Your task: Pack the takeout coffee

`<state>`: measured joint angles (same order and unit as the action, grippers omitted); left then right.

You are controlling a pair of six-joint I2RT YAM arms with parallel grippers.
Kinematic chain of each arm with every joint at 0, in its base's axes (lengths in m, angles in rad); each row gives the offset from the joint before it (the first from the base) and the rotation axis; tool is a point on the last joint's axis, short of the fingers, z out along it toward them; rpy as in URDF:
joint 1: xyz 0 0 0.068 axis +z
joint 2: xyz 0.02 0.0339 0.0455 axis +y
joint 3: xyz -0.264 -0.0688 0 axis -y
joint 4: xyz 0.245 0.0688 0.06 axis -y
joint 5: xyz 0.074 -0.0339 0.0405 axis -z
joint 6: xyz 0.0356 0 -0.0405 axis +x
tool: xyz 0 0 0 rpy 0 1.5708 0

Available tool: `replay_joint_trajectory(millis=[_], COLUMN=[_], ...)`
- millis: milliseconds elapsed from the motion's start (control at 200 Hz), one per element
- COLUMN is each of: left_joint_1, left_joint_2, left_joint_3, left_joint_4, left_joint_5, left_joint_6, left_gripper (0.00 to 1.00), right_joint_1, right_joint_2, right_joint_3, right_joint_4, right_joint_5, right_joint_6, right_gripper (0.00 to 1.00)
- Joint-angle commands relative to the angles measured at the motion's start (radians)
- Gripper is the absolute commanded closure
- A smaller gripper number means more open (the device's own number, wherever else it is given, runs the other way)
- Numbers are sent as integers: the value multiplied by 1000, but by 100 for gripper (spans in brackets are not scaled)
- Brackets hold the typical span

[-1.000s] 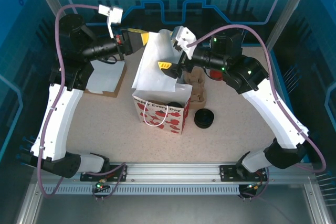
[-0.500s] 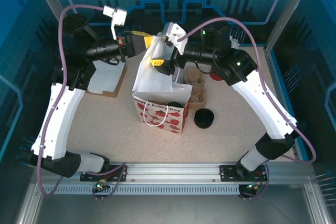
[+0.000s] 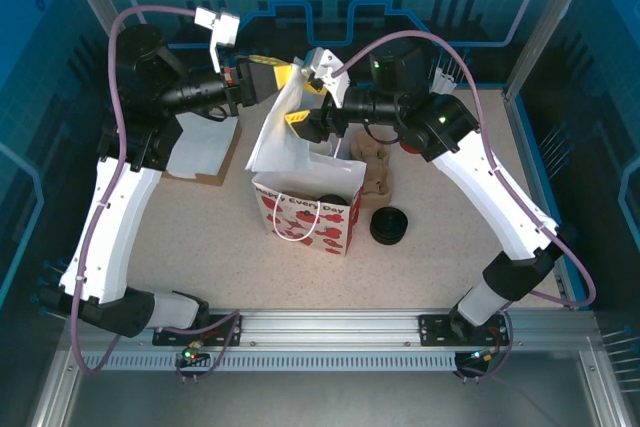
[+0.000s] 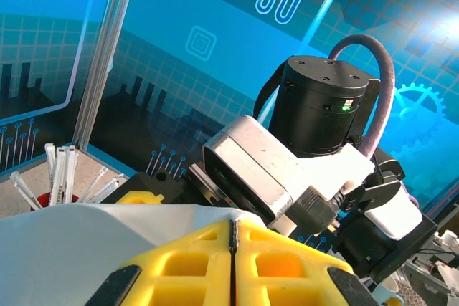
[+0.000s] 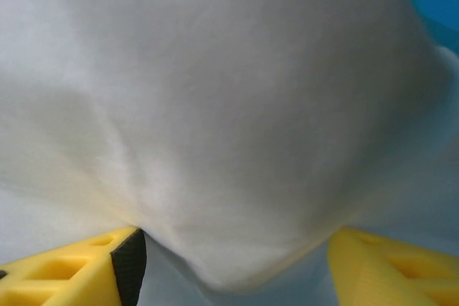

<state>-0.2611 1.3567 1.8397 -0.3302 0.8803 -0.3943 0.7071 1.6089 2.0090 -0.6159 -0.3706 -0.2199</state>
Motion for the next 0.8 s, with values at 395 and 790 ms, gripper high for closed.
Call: replay_joint_trajectory(millis=[395,790], left_joint_1=[-18,-47], left_joint_2=[-12,-4], left_joint_3=[-16,-32], left_joint_4=[13,23], left_joint_5=[8,6], left_joint_6=[7,4], left_gripper=[92,92], right_joint_1=[-20,-28], right_joint_2=[-106,-85], right_joint_3=[-125,-125], right_joint_4=[201,251], right_joint_5=[-37,-68], right_joint_6=[71,93], right_gripper=[0,0])
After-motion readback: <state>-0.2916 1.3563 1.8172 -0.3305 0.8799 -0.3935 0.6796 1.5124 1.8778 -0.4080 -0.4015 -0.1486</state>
